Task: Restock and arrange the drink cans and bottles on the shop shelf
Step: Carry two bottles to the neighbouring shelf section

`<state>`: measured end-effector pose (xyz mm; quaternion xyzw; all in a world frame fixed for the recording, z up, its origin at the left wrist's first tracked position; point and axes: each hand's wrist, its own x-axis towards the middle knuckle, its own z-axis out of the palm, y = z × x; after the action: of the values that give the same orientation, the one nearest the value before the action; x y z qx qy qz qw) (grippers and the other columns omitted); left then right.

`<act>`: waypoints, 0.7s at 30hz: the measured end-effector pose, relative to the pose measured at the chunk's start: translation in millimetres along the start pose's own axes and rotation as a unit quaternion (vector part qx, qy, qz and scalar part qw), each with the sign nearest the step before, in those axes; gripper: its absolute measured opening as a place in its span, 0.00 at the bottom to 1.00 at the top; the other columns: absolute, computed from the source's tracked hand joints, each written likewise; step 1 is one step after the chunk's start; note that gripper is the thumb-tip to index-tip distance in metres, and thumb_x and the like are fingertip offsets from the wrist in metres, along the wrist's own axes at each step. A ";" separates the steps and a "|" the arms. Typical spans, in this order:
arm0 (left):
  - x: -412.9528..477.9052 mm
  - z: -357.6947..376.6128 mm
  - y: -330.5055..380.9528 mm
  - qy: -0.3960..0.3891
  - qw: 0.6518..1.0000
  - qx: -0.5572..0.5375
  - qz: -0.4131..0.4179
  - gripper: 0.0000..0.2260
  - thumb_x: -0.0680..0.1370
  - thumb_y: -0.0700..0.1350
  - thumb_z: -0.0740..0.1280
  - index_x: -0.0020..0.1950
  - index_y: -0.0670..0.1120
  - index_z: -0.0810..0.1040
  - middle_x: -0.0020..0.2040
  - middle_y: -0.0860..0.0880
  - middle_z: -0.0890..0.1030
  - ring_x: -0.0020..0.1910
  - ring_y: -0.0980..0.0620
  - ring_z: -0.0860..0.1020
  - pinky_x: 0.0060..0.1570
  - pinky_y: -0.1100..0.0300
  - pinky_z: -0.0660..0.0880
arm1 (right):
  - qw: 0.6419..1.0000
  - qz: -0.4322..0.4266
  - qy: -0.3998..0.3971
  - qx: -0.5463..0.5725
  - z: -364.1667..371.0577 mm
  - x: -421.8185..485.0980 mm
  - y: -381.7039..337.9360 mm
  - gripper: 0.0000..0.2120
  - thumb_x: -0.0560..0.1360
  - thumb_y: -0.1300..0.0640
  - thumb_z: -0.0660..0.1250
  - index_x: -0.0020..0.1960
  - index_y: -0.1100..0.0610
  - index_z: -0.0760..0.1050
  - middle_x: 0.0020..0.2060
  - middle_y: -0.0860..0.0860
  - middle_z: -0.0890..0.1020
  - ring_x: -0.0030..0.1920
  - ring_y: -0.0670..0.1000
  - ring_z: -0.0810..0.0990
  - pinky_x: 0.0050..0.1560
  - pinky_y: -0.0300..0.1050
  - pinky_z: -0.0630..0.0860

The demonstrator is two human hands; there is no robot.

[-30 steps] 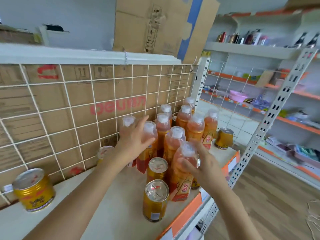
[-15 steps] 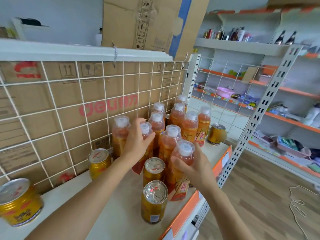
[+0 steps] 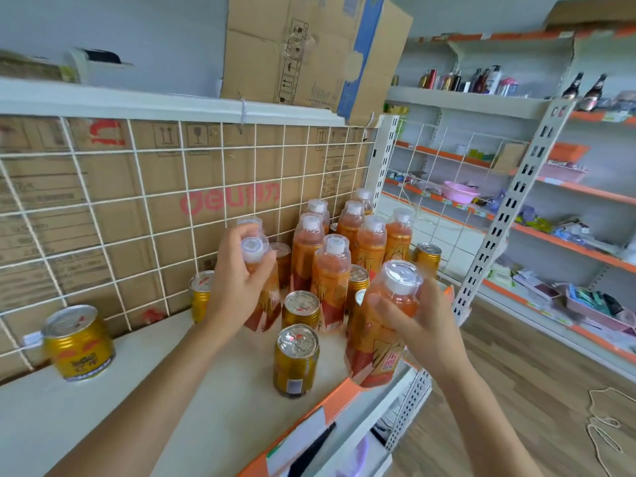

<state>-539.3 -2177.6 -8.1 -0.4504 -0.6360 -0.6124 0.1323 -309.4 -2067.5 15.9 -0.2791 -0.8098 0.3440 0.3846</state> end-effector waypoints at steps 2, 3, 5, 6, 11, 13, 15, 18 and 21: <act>-12.8 -15.3 14.4 0.012 1.000 0.012 0.000 0.16 0.76 0.42 0.67 0.60 0.50 0.66 0.52 0.49 0.75 0.49 0.59 0.75 0.50 0.68 0.71 | 1.000 0.006 -0.014 0.005 -5.7 -11.7 -0.4 0.27 0.63 0.33 0.69 0.57 0.43 0.69 0.39 0.37 0.81 0.39 0.39 0.79 0.43 0.50 0.76; -20.9 -22.6 21.5 0.015 1.000 0.014 -0.007 0.16 0.76 0.40 0.67 0.60 0.50 0.66 0.50 0.51 0.75 0.48 0.62 0.75 0.47 0.72 0.71 | 1.000 0.007 -0.023 0.013 -7.9 -18.2 -0.4 0.24 0.64 0.36 0.71 0.56 0.39 0.68 0.38 0.35 0.79 0.40 0.36 0.78 0.44 0.48 0.75; -40.5 -37.4 33.7 0.020 0.999 0.025 -0.028 0.17 0.75 0.38 0.66 0.60 0.48 0.65 0.49 0.54 0.74 0.47 0.68 0.74 0.44 0.76 0.70 | 0.999 0.002 -0.042 0.033 -10.2 -32.5 -0.4 0.21 0.64 0.37 0.72 0.53 0.32 0.66 0.39 0.34 0.80 0.42 0.34 0.78 0.46 0.48 0.75; -51.6 -44.8 38.3 0.023 0.998 0.033 -0.040 0.17 0.75 0.38 0.67 0.61 0.47 0.66 0.49 0.55 0.73 0.47 0.69 0.74 0.44 0.77 0.70 | 0.998 -0.004 -0.053 0.042 -10.2 -39.2 0.2 0.23 0.62 0.33 0.70 0.53 0.31 0.66 0.42 0.36 0.81 0.44 0.38 0.80 0.47 0.51 0.77; -107.8 -91.4 57.7 0.056 0.993 0.064 -0.081 0.18 0.73 0.45 0.68 0.62 0.48 0.68 0.52 0.56 0.74 0.50 0.66 0.74 0.50 0.72 0.70 | 0.991 -0.028 -0.106 0.082 -2.6 -71.7 -3.1 0.21 0.62 0.33 0.70 0.52 0.29 0.67 0.46 0.41 0.82 0.47 0.44 0.81 0.48 0.56 0.78; -129.1 -112.3 67.4 0.070 0.989 0.086 -0.100 0.17 0.73 0.47 0.65 0.61 0.51 0.67 0.54 0.54 0.74 0.51 0.61 0.74 0.51 0.70 0.70 | 0.985 -0.033 -0.135 0.098 4.0 -82.3 -7.7 0.21 0.62 0.34 0.71 0.52 0.29 0.67 0.47 0.42 0.82 0.48 0.47 0.82 0.49 0.58 0.78; -147.8 -133.4 77.6 0.088 0.984 0.102 -0.119 0.16 0.73 0.46 0.65 0.59 0.56 0.67 0.53 0.53 0.75 0.50 0.59 0.75 0.51 0.69 0.71 | 0.980 -0.046 -0.163 0.107 14.3 -92.2 -14.2 0.25 0.60 0.32 0.70 0.54 0.36 0.68 0.47 0.43 0.82 0.49 0.47 0.81 0.49 0.59 0.78; -166.0 -166.3 90.1 0.132 0.973 0.123 -0.143 0.17 0.74 0.39 0.67 0.58 0.54 0.67 0.48 0.57 0.75 0.46 0.67 0.74 0.47 0.72 0.70 | 0.972 -0.059 -0.187 0.133 34.0 -102.0 -30.6 0.21 0.63 0.40 0.70 0.53 0.42 0.69 0.46 0.42 0.82 0.48 0.45 0.81 0.50 0.57 0.78; -177.9 -202.9 94.6 0.172 0.955 0.160 -0.182 0.16 0.75 0.38 0.66 0.59 0.49 0.67 0.47 0.57 0.74 0.45 0.64 0.75 0.46 0.63 0.70 | 0.961 -0.074 -0.221 0.149 61.7 -105.2 -48.7 0.20 0.64 0.41 0.70 0.54 0.39 0.68 0.46 0.39 0.81 0.48 0.43 0.80 0.51 0.55 0.78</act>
<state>-448.2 -2447.7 -30.2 -0.1881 -0.7646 -0.5845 0.1961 -311.1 -2193.7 -20.7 -0.0753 -0.8327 0.4841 0.2581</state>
